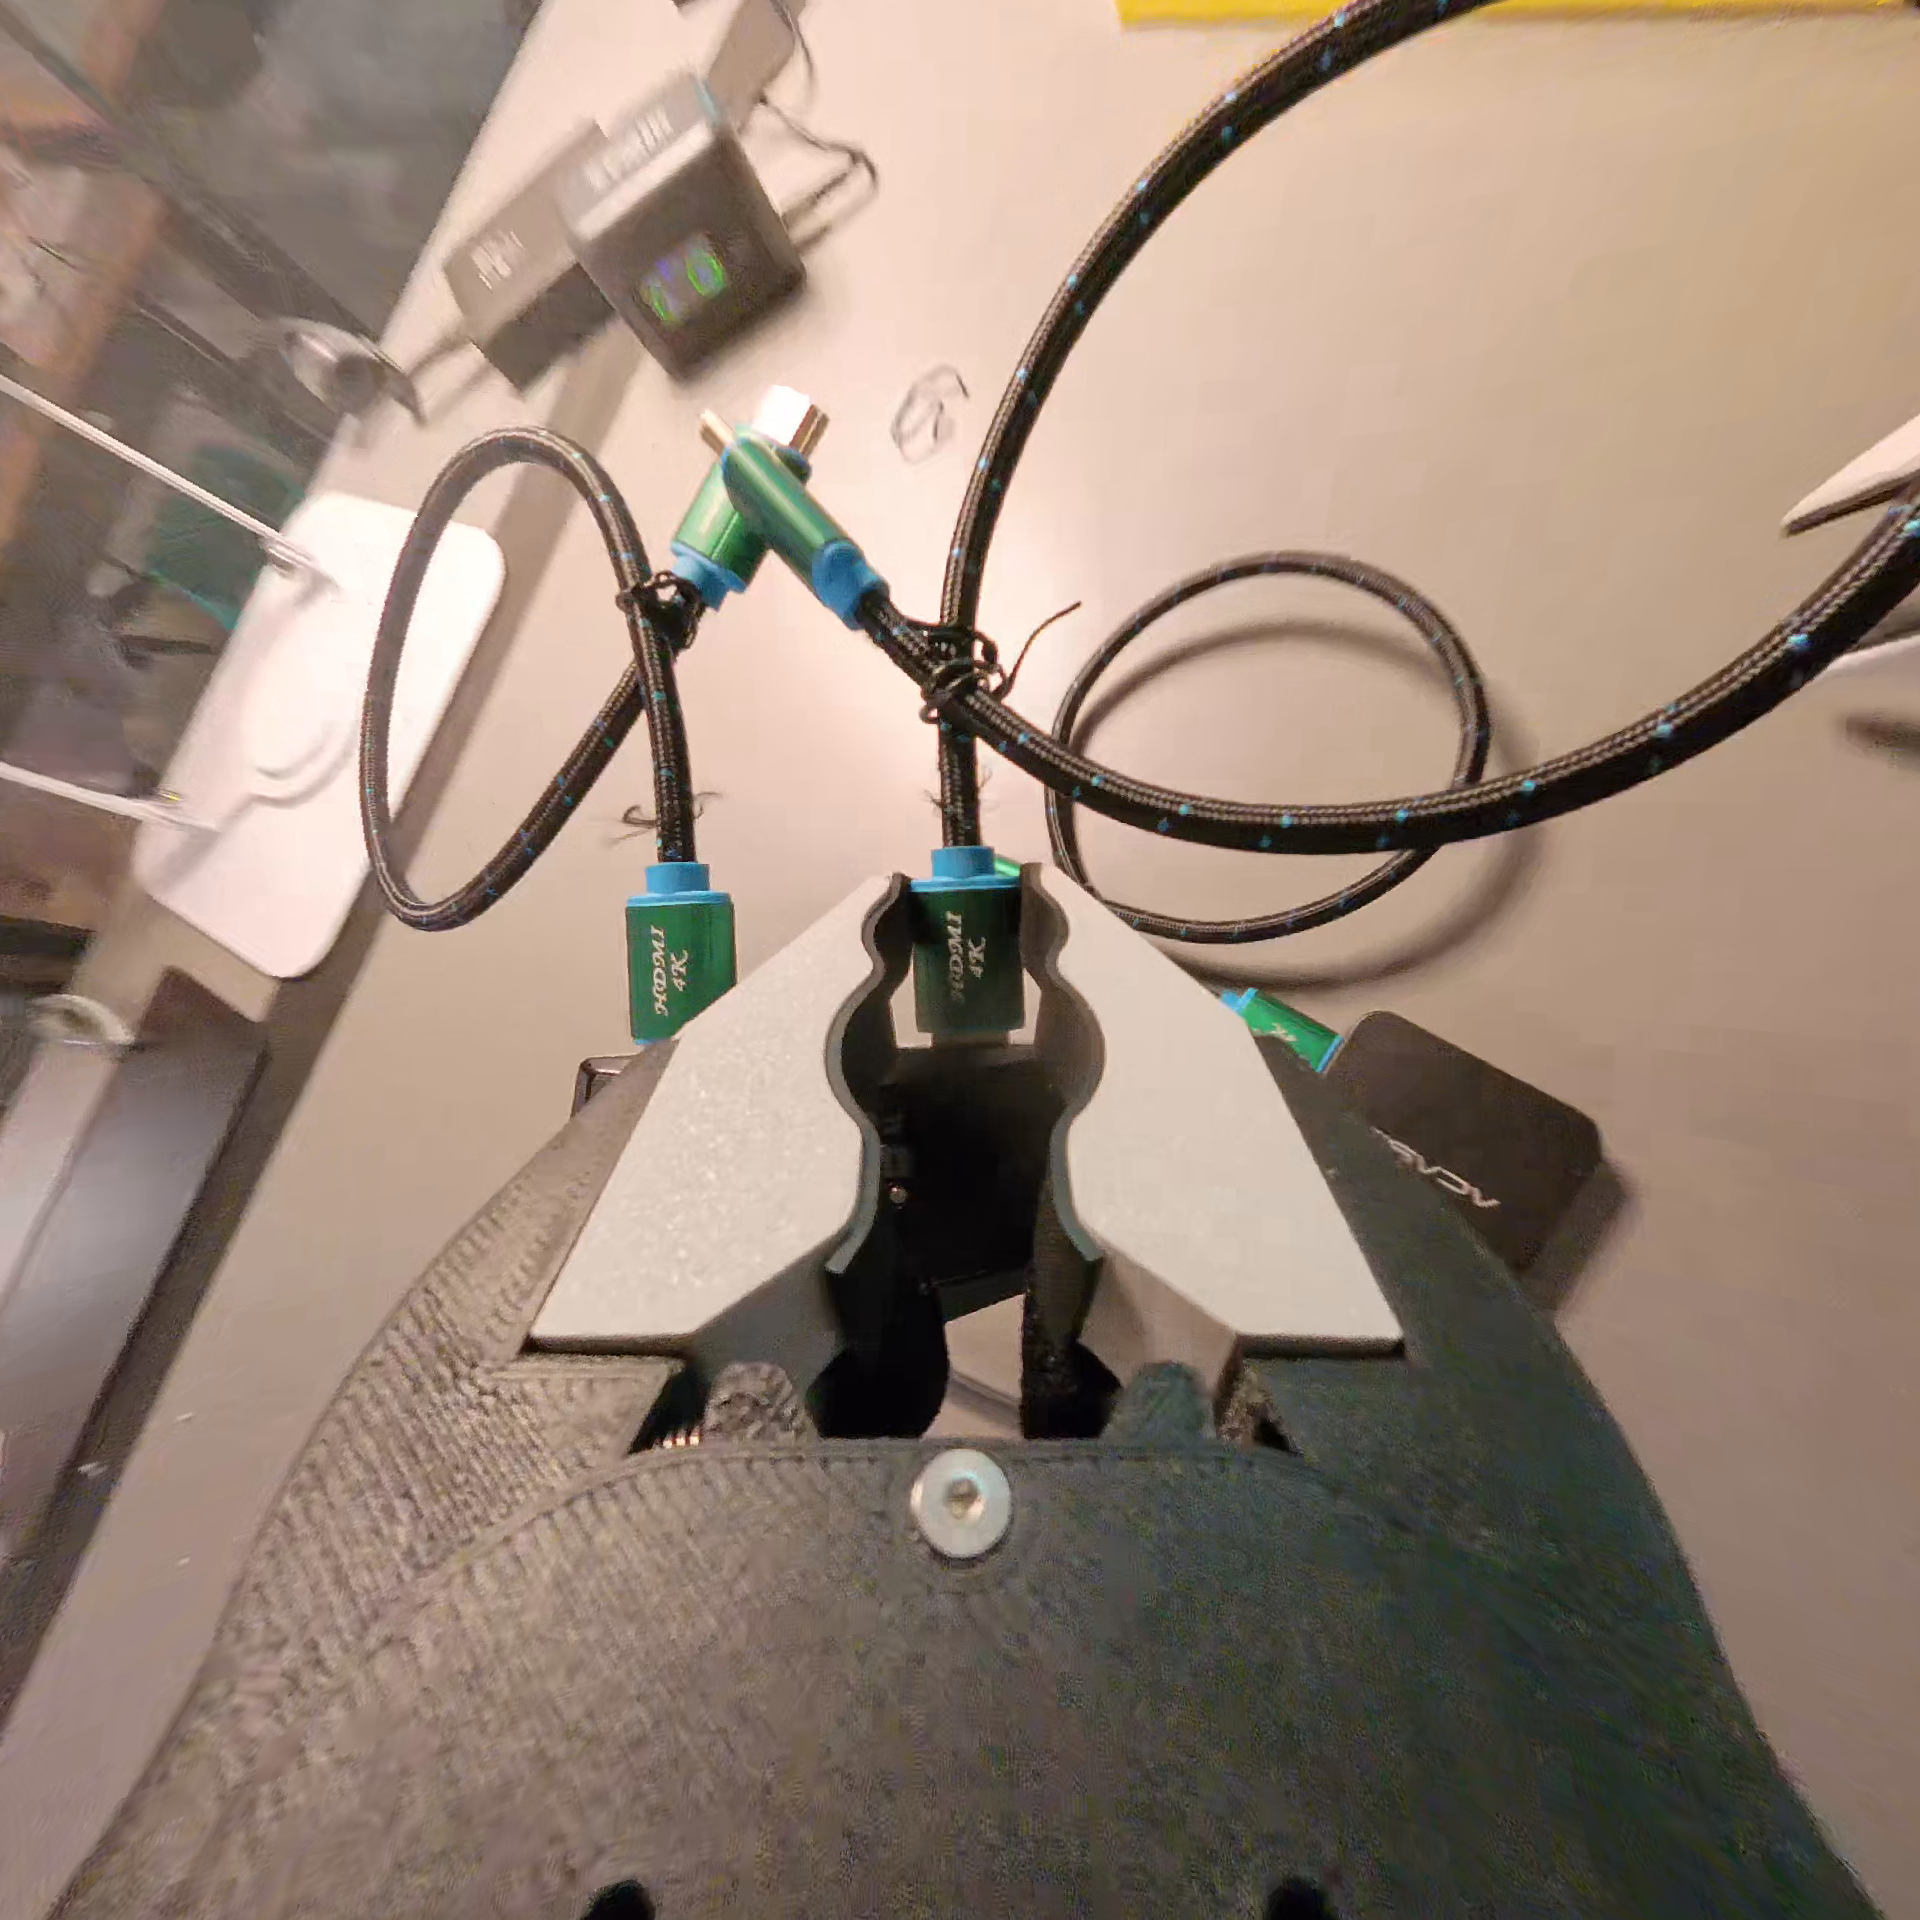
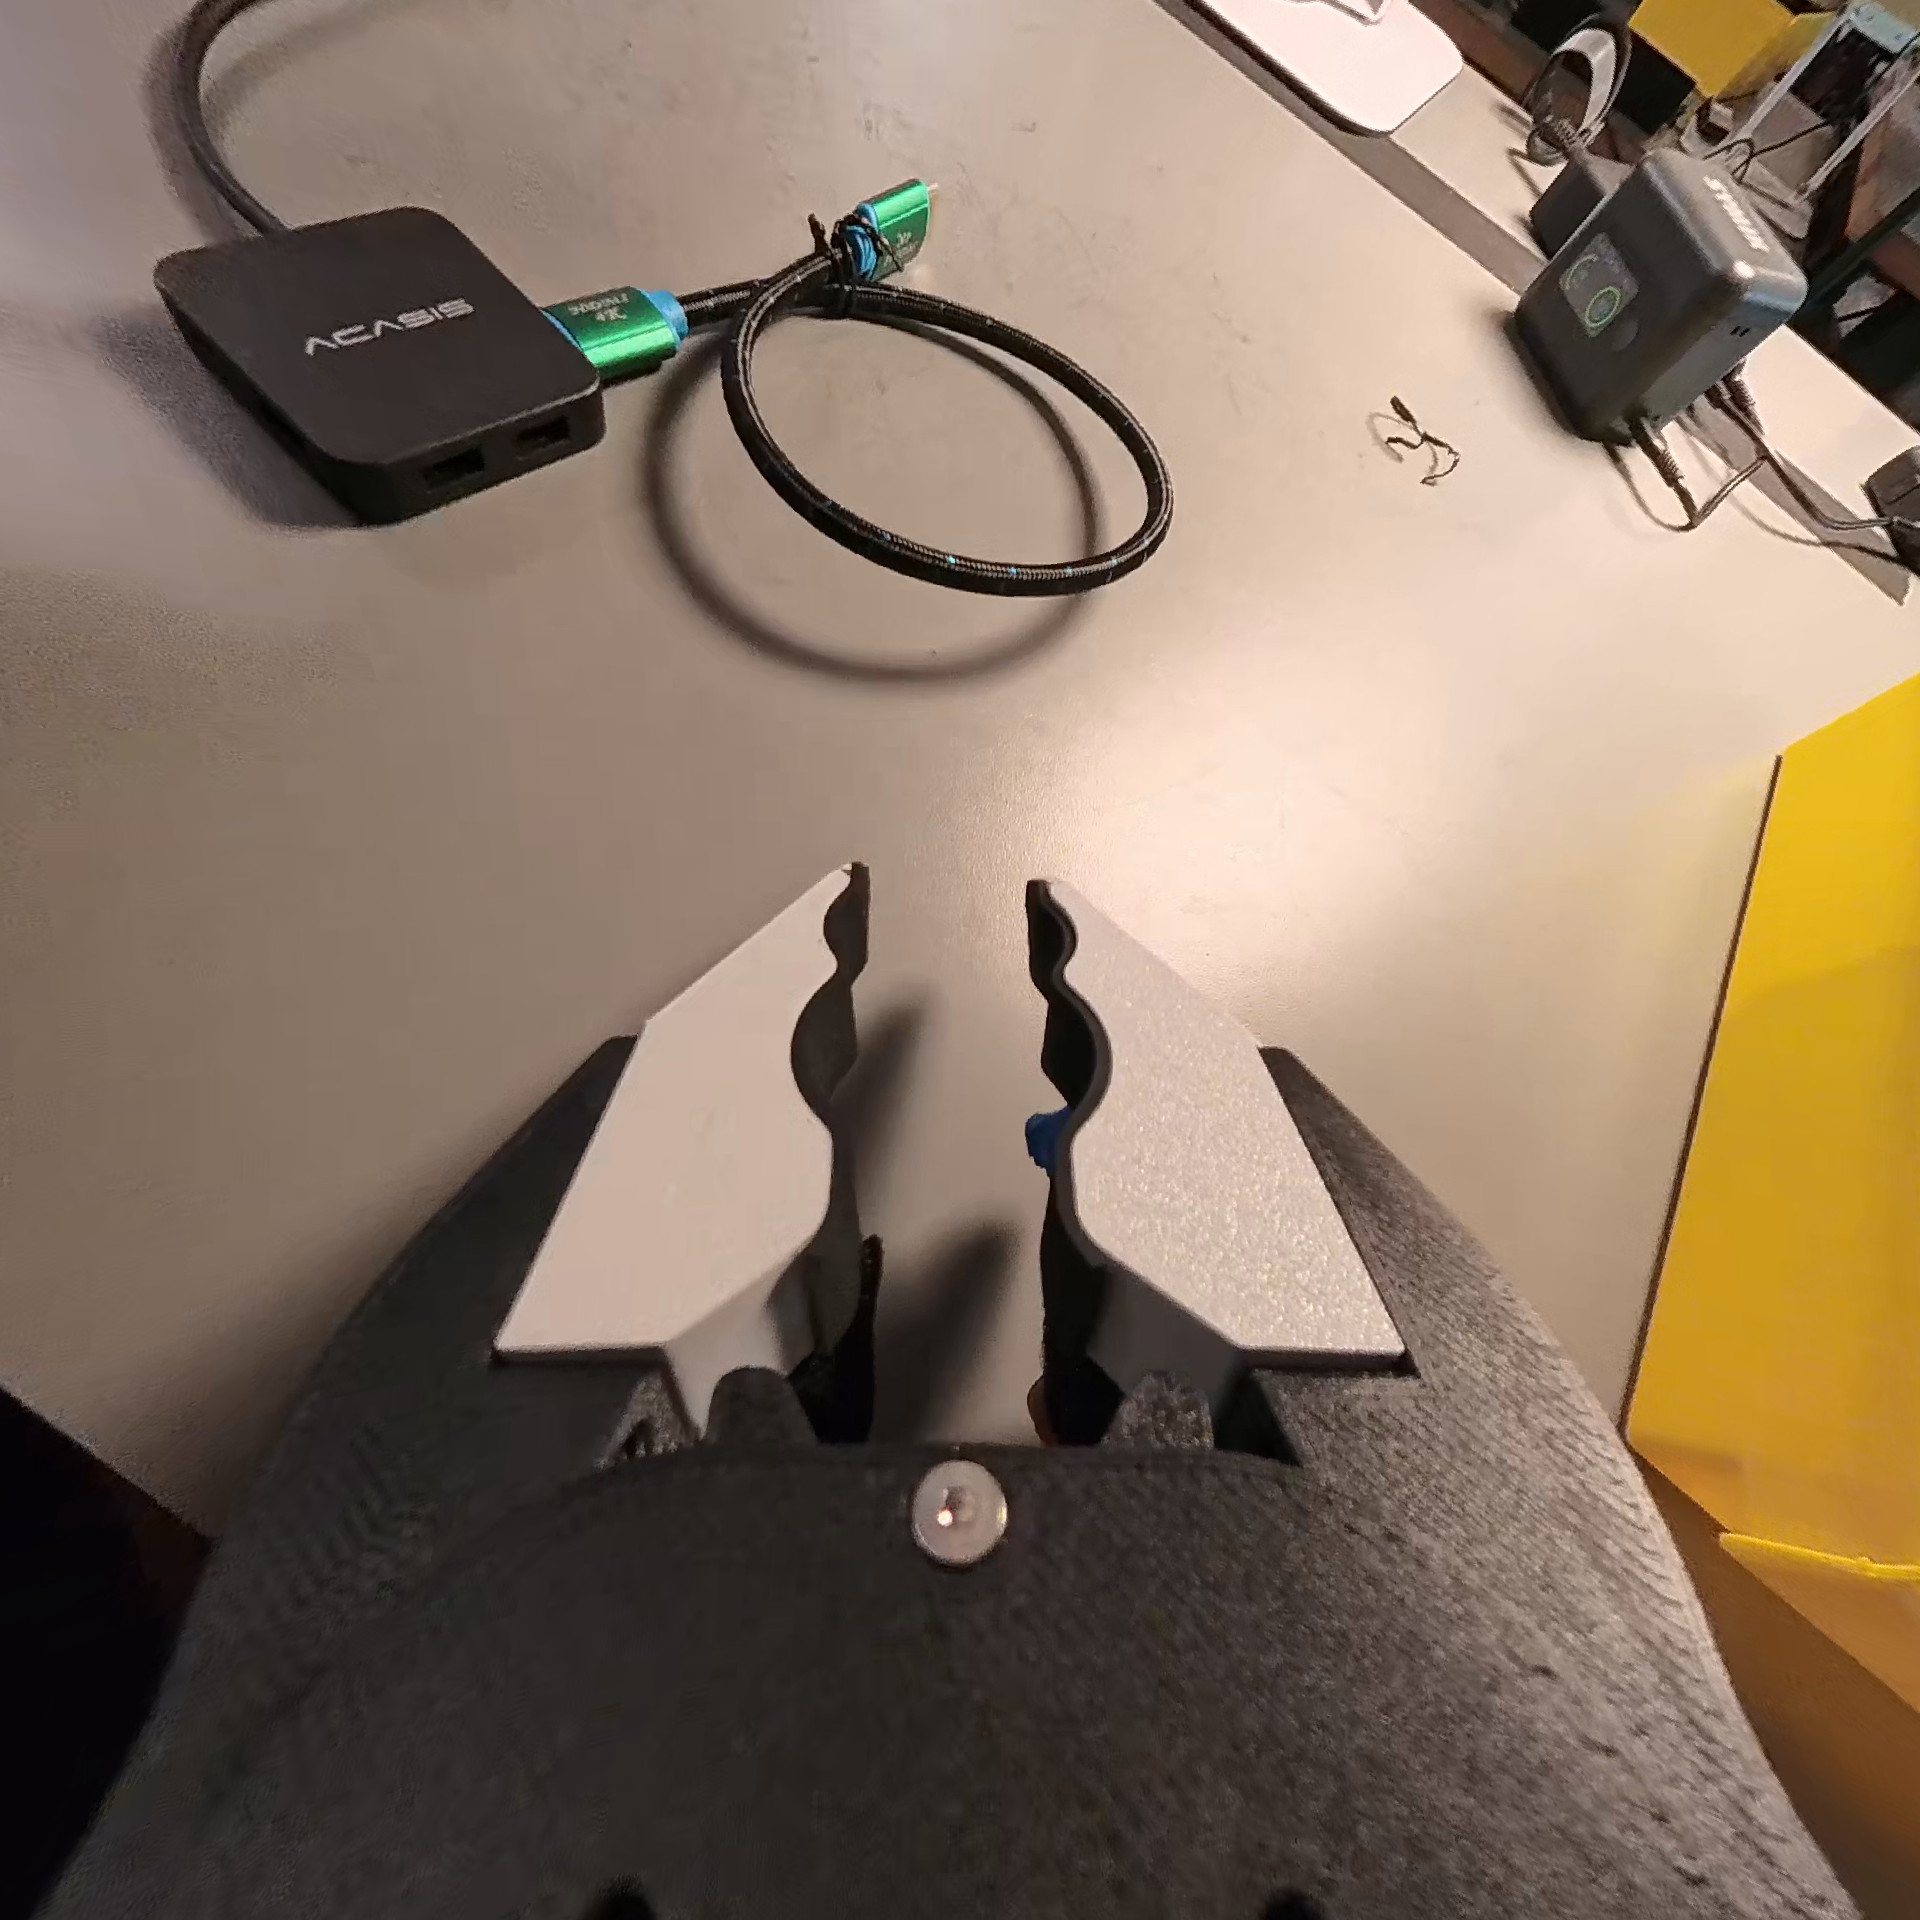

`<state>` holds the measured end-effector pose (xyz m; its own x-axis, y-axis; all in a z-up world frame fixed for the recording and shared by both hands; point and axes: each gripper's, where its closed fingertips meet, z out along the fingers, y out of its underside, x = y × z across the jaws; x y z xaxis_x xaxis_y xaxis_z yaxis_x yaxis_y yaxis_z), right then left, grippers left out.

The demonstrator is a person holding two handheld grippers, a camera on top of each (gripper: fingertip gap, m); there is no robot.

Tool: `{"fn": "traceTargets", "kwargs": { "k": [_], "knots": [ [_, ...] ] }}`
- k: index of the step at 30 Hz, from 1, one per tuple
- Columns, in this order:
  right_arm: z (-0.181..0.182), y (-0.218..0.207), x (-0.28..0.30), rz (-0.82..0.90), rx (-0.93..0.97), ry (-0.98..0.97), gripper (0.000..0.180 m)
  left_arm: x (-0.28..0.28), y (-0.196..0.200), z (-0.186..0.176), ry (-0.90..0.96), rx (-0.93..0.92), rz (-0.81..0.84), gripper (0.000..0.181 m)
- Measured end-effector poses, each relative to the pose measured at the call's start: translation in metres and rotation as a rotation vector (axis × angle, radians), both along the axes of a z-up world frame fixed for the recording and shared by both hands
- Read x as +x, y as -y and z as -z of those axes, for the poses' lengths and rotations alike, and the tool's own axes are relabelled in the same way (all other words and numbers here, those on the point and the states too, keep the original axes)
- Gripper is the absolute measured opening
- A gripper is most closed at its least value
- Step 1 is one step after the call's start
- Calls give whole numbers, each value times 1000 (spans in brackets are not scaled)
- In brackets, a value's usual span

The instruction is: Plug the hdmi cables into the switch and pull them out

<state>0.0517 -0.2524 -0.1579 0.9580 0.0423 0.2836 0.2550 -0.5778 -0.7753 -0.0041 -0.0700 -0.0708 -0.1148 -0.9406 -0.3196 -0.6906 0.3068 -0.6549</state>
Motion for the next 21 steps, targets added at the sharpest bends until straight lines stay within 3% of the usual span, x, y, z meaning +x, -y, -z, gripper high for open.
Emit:
{"fn": "traceTargets", "kwargs": {
  "k": [7,10,15,21],
  "knots": [
    [7,-1,0,-7,-50,-23,33,13,-22,71,-97,-128,-17,21],
    [11,-1,-2,-16,-81,-22,33,14,-22,83,-80,-169,-16,20],
    [14,-3,-3,-31,-104,-52,33,-17,-17,42,76,-253,-23,59],
    [15,-7,-2,-47,-112,-82,33,-173,-71,-32,256,-61,-295,70]
  ]
}}
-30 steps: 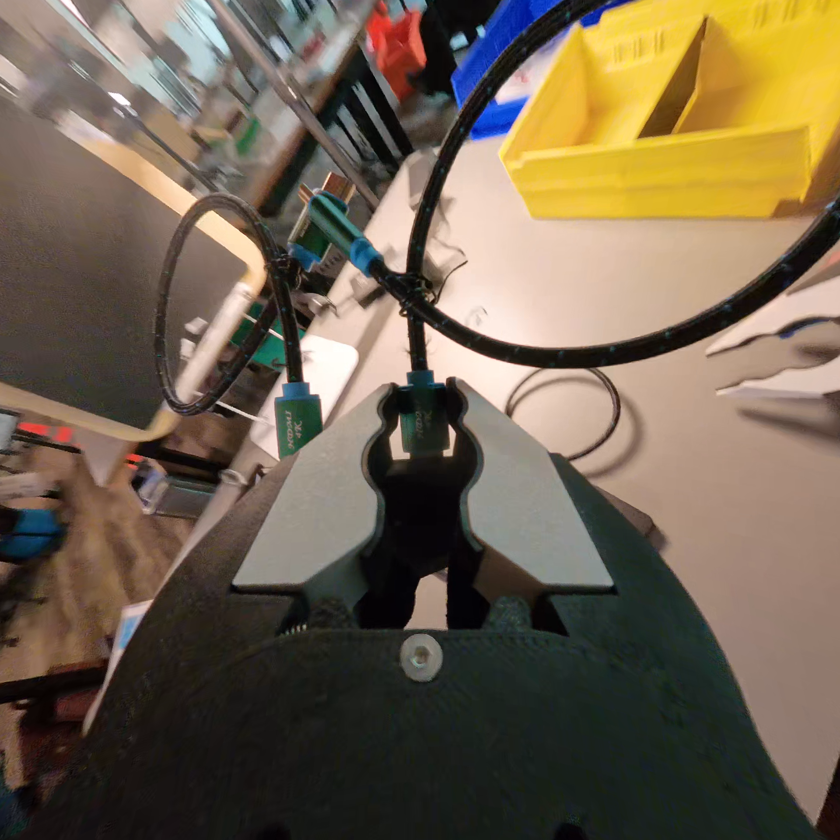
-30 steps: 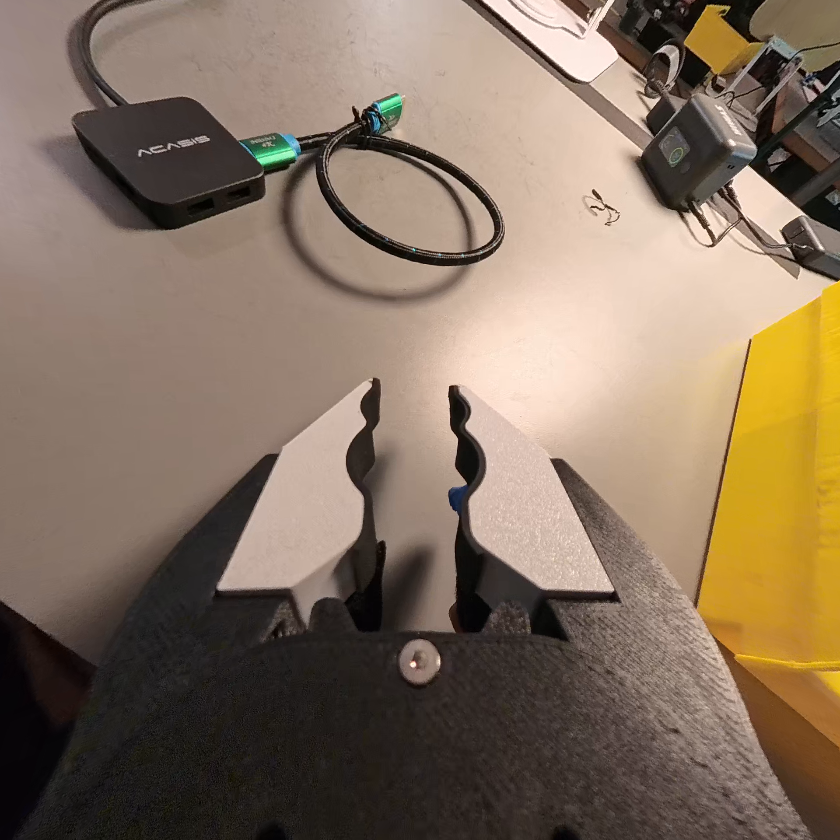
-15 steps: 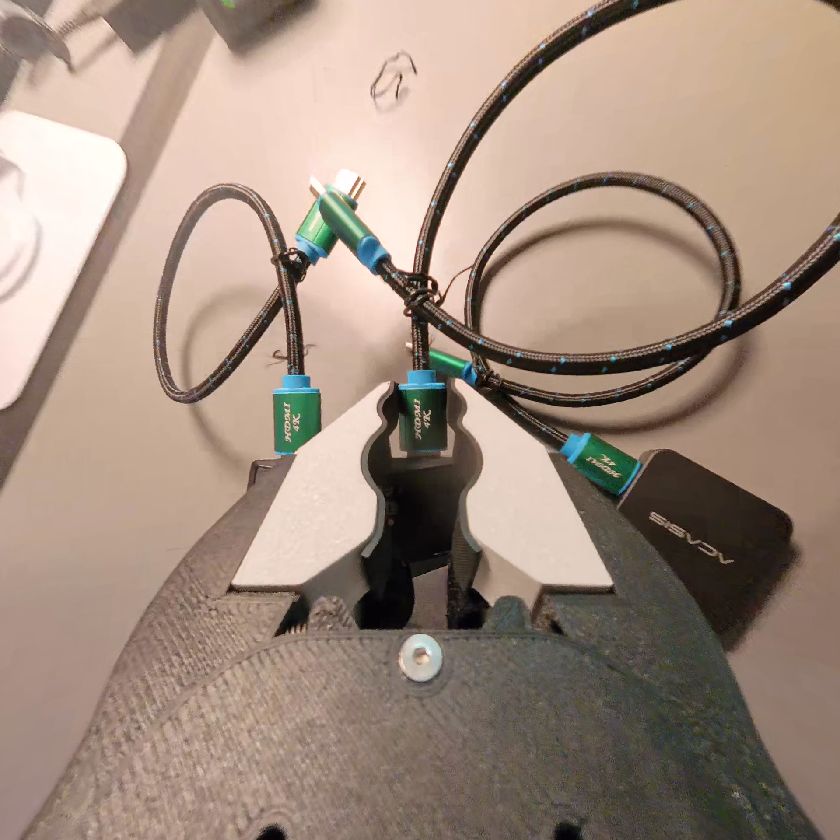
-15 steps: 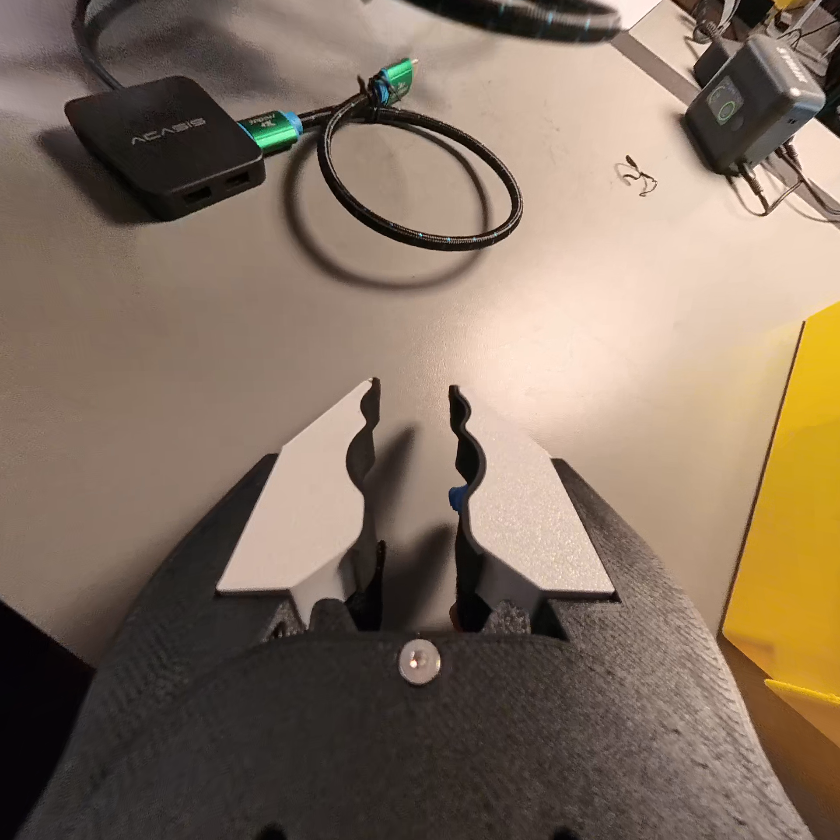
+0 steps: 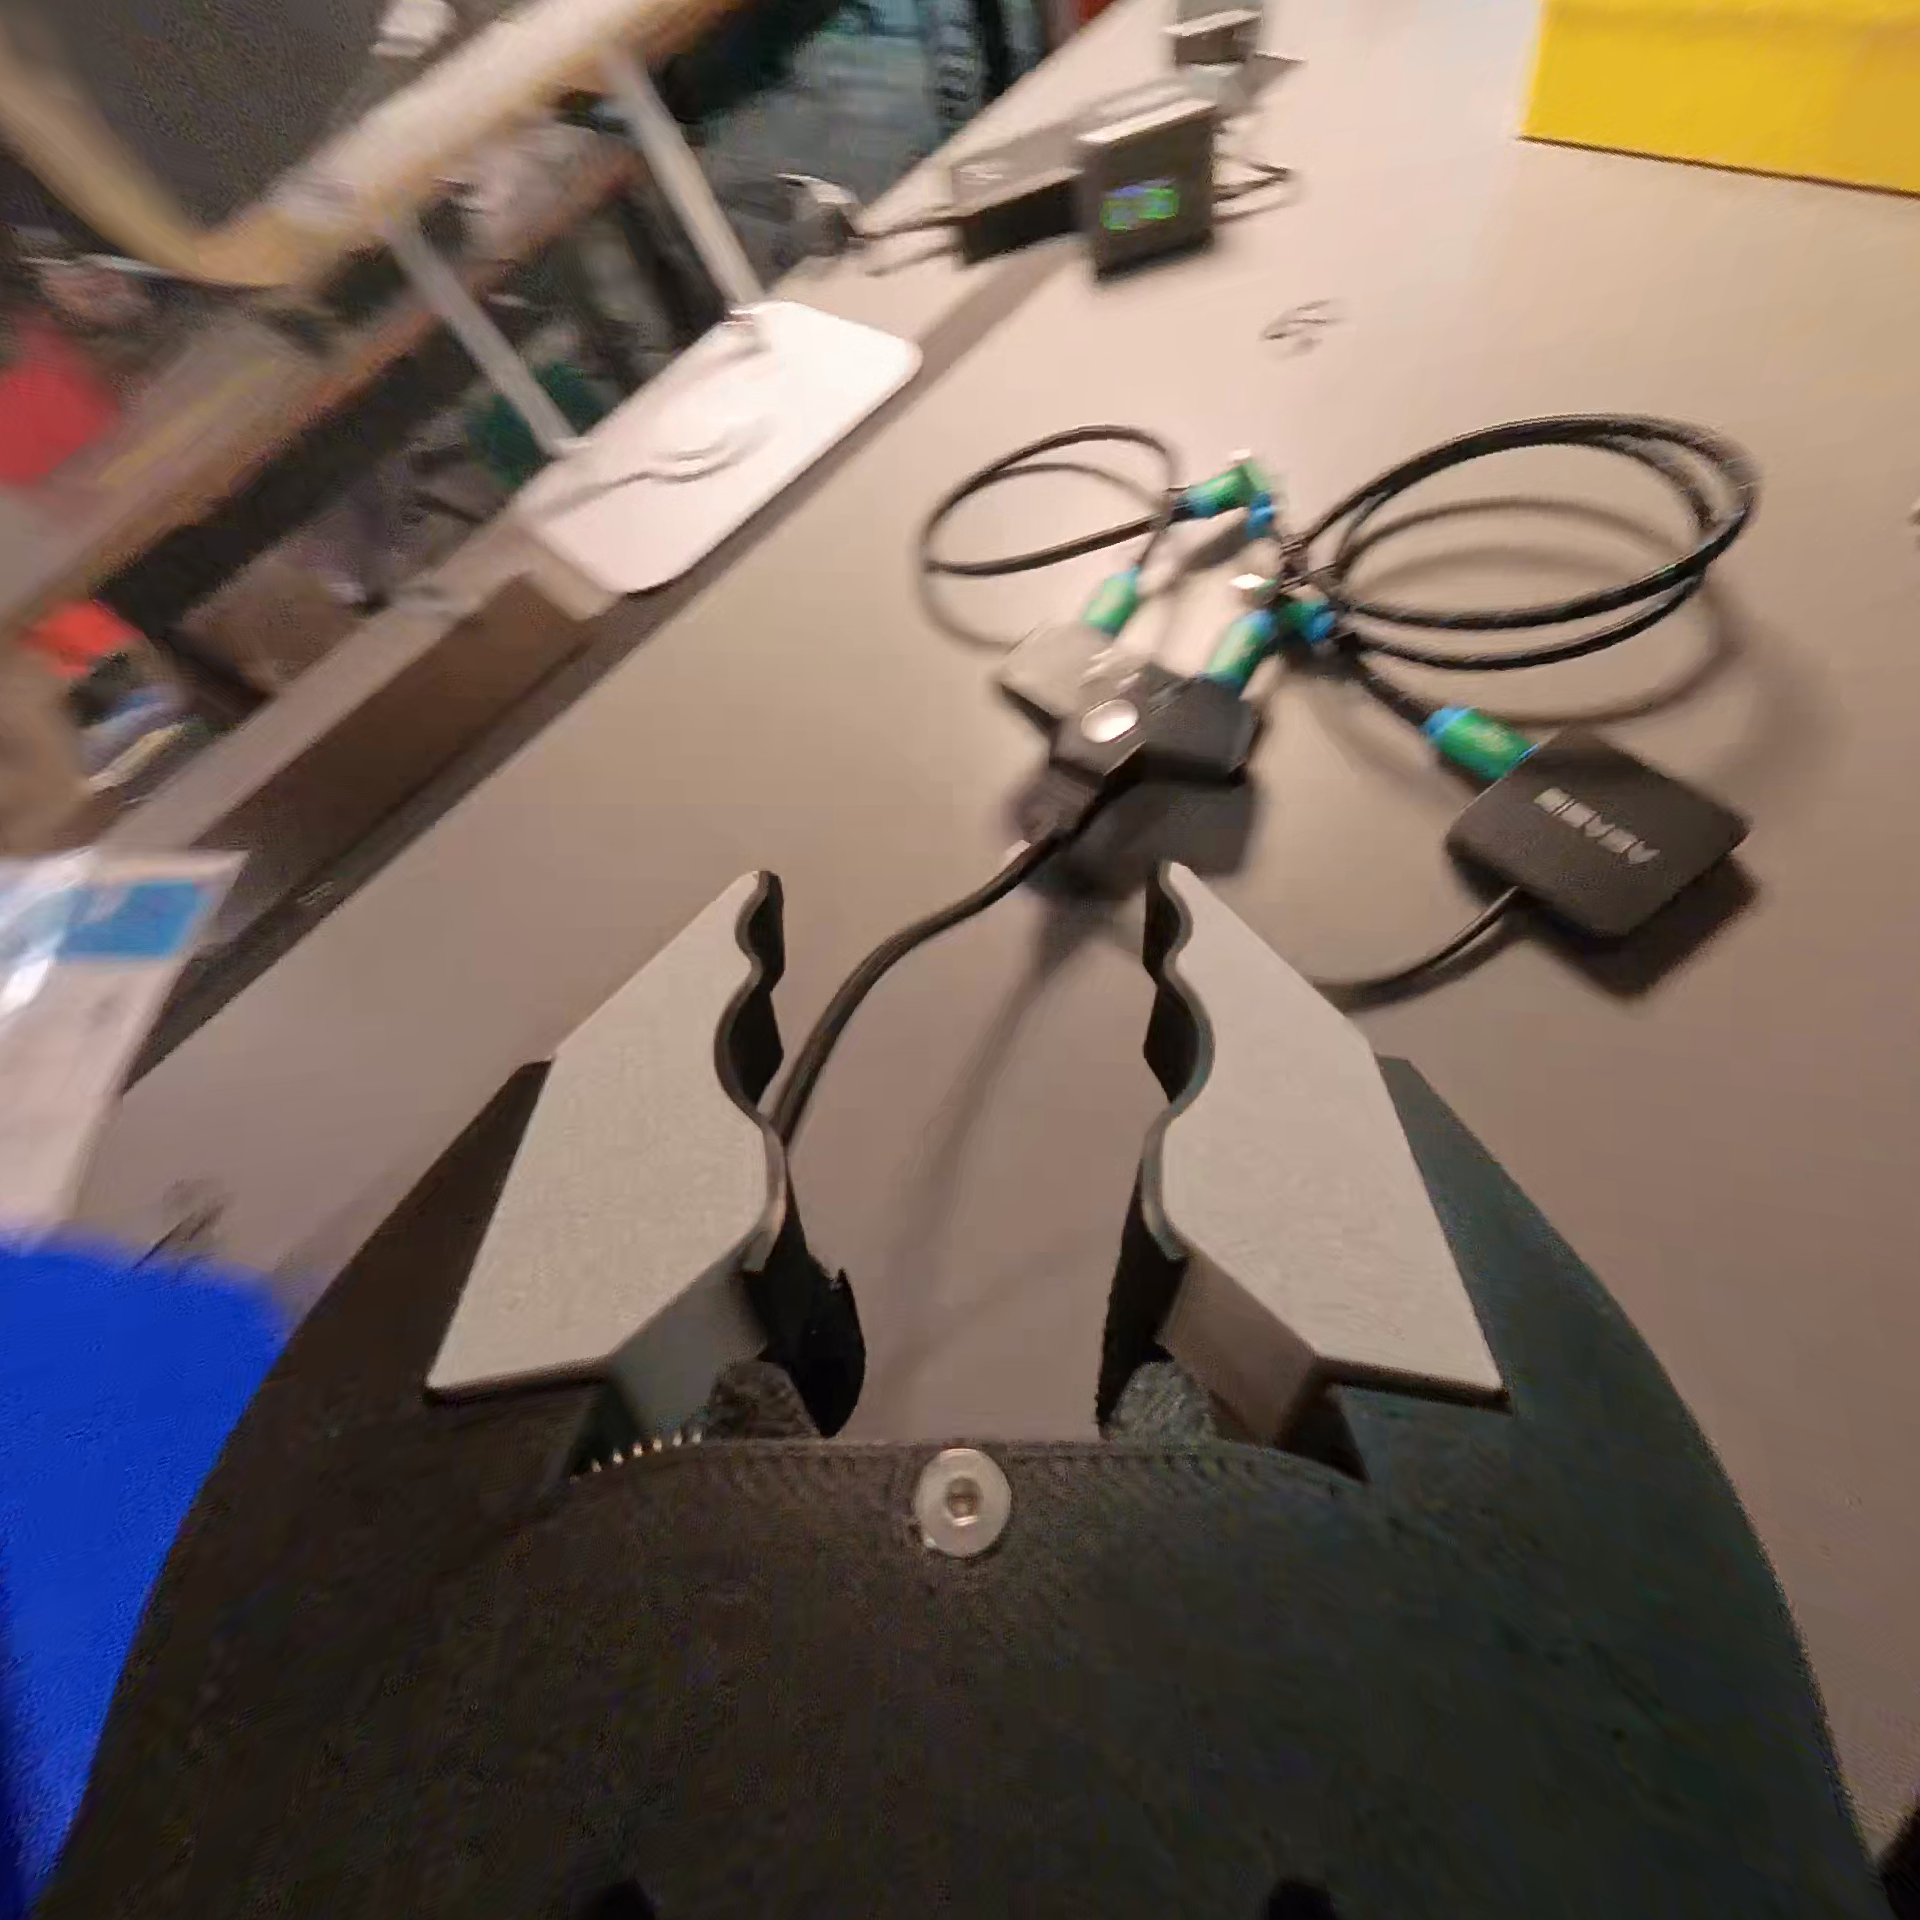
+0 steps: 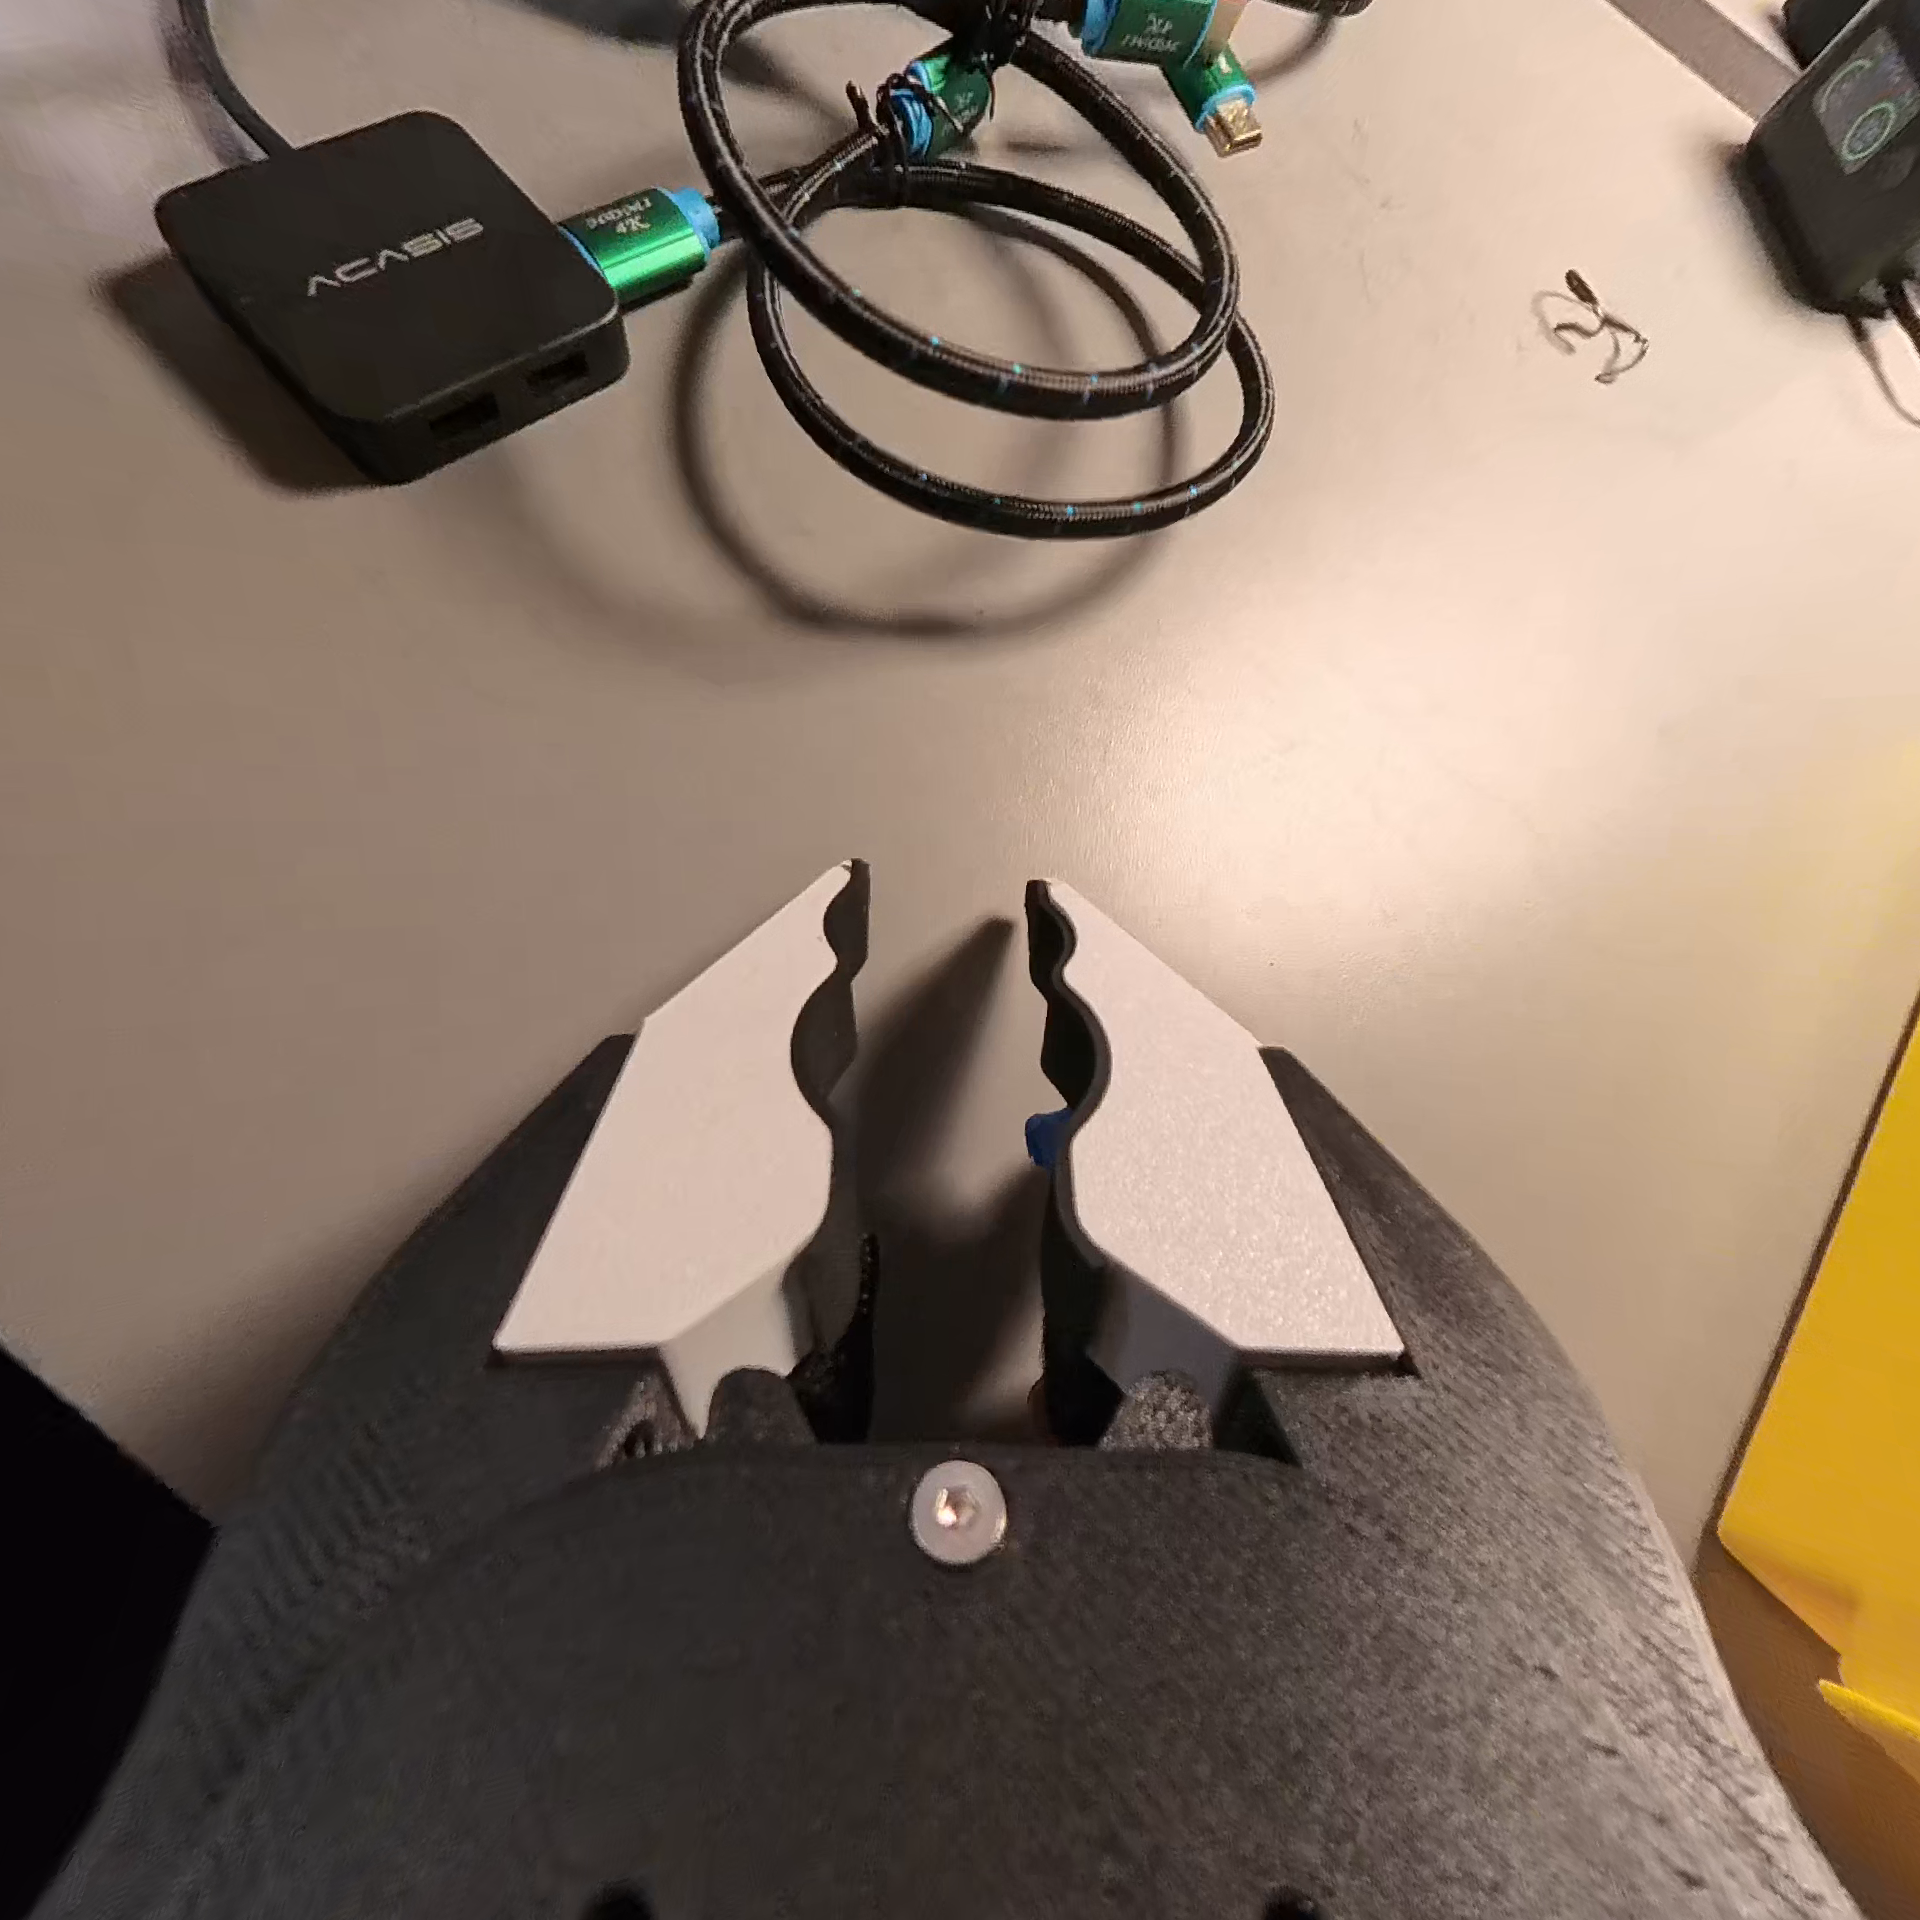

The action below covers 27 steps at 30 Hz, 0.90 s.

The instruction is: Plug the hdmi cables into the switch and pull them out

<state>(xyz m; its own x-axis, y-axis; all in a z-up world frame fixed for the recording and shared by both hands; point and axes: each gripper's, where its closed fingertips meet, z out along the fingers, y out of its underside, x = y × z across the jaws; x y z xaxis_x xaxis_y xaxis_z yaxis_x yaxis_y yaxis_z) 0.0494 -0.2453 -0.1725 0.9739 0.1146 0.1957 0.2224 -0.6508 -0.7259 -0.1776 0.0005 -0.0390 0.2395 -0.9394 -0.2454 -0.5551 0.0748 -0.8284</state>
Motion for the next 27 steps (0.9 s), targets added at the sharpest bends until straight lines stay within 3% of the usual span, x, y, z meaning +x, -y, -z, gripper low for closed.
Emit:
{"fn": "traceTargets", "kwargs": {
  "k": [4,9,15,19,22,27],
  "knots": [
    [0,-10,1,-11,-2,1,33,-119,-17,-35,128,54,-171,70],
    [1,-23,-3,-38,-10,-14,31,-206,-24,-1,102,-2,-245,72],
    [1,-29,-6,-48,-13,-10,31,-228,-28,57,-52,73,-202,67],
    [1,-29,-6,-45,-11,-7,31,-225,-32,63,-30,142,-188,28],
    [1,-29,-6,-43,-9,-3,31,-220,-36,43,18,166,-218,15],
    [1,-28,-5,-38,-6,2,31,-182,-30,-38,141,339,-194,12]
  ]
}}
